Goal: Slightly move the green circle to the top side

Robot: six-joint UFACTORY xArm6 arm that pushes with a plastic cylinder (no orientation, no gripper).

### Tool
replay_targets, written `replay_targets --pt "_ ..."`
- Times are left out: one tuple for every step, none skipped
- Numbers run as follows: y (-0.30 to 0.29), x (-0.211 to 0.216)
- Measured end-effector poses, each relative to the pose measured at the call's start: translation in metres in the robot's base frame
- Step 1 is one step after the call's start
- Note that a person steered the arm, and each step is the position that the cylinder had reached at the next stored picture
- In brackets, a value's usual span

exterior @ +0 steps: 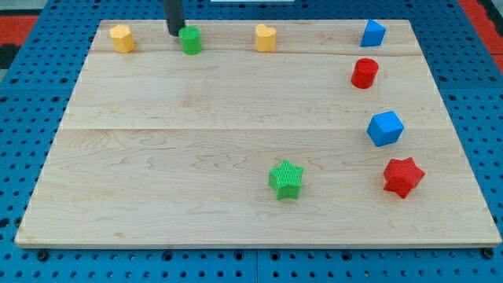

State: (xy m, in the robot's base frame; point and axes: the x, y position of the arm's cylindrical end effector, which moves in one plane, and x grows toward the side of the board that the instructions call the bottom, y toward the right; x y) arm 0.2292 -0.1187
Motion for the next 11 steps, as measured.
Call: replay_targets --pt "-0.019 0.003" --pt "-0.049 0.046" --pt "-0.024 0.074" --pt "-0.017 0.048" --pt "-0.036 0.027" --pt "-0.040 0.043" --pt "0.001 0.081" --pt "0.022 0.070" --pt "0.013 0.055" --pt "0.013 0.049" --pt "0.013 0.047"
